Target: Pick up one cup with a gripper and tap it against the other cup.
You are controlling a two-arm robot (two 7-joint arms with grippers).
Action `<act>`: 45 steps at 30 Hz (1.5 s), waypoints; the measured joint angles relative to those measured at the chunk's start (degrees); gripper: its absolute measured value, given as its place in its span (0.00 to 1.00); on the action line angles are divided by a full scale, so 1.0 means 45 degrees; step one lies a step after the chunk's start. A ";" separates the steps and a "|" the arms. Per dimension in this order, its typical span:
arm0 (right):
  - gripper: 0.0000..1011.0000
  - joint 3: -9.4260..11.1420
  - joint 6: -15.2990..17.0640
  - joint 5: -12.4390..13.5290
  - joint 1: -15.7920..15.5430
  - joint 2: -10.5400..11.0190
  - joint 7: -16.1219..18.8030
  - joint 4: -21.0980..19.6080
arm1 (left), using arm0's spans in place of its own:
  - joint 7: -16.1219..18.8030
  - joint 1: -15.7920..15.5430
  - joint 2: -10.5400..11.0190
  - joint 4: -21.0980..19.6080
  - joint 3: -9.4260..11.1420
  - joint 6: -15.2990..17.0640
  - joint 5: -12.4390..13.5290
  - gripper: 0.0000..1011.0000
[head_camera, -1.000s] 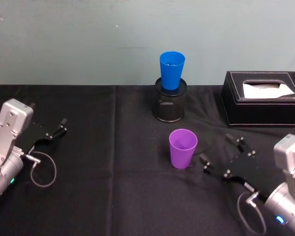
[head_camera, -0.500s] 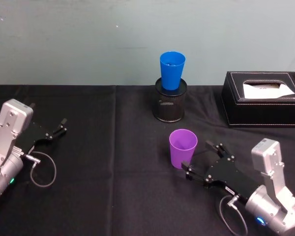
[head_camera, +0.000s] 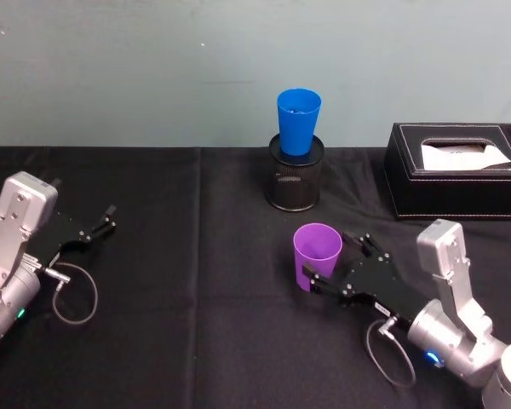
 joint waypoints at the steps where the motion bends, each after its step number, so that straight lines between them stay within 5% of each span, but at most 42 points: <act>1: 0.99 0.0006 -0.0017 -0.0026 0.0130 -0.0100 0.0081 0.0153 | 0.0000 0.0000 0.0000 0.0000 0.0000 -0.0001 0.0000 0.99; 16: 0.99 0.0050 -0.0021 -0.0452 0.0883 -0.0927 0.0586 0.1159 | 0.0000 0.0000 0.0000 0.0000 0.0000 0.0000 -0.0001 0.99; 29: 0.99 0.0096 -0.0005 -0.0513 0.0960 -0.1043 0.0638 0.1287 | 0.0000 0.0000 0.0000 0.0000 0.0000 -0.0001 0.0000 0.99; 39: 0.79 0.0082 0.0008 -0.0503 0.0943 -0.1017 0.0628 0.1251 | 0.0000 0.0000 0.0000 0.0000 0.0000 0.0000 0.0000 0.99; 45: 0.77 0.0079 0.0008 -0.0498 0.0938 -0.1012 0.0627 0.1242 | 0.0000 0.0000 0.0000 0.0000 0.0000 0.0000 0.0000 0.99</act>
